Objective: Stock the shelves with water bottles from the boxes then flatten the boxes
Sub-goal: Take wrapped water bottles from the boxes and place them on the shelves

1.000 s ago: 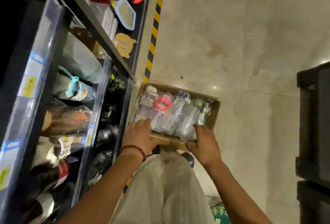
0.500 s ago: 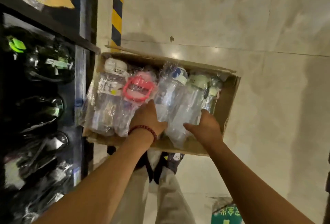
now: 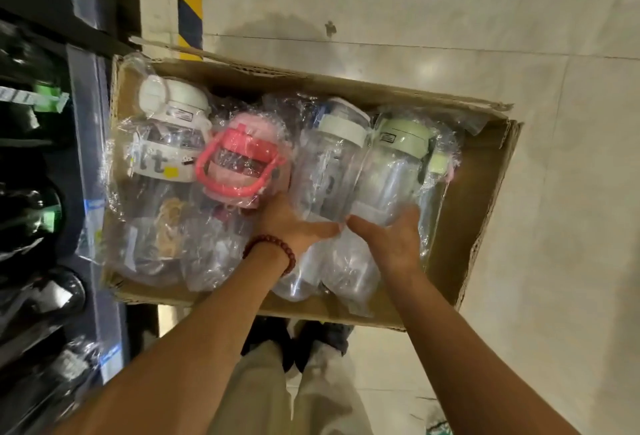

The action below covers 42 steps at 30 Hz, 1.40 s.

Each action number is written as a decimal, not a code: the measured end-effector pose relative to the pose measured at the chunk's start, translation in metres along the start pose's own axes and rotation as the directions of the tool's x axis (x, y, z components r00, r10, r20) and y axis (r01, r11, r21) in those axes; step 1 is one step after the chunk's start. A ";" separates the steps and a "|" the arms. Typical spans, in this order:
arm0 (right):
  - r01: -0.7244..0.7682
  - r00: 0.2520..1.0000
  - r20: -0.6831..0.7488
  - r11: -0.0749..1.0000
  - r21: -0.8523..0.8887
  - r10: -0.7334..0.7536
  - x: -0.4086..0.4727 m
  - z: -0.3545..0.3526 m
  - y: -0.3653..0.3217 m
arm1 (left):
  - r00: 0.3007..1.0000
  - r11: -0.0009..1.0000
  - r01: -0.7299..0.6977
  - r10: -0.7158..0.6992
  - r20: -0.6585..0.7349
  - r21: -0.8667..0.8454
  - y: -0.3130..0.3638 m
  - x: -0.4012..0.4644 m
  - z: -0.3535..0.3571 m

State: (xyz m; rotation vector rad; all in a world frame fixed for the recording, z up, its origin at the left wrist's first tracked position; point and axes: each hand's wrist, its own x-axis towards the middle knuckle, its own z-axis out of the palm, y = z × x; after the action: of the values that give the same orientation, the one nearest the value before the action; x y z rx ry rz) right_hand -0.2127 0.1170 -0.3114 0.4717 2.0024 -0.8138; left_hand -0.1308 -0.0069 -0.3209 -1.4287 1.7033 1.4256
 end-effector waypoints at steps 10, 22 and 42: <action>0.068 0.995 0.058 0.984 0.163 -0.078 -0.085 -0.038 -0.038 | 0.999 0.984 -0.045 0.040 -0.032 -0.175 0.034 -0.093 -0.047; 0.473 0.876 0.000 0.860 0.192 -0.482 -0.296 -0.083 -0.174 | 0.927 0.889 -0.339 0.261 -0.268 -0.308 0.136 -0.290 -0.195; 0.860 0.455 0.302 0.501 0.096 -0.838 -0.565 -0.175 -0.204 | 0.690 0.690 -0.604 0.202 -0.696 -0.398 0.109 -0.589 -0.241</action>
State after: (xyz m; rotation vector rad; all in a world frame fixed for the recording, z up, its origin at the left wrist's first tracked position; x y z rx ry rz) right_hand -0.1441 0.0872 0.3095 -0.7971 1.8792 -1.3067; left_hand 0.0200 -0.0046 0.3073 -2.1148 2.2055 2.0758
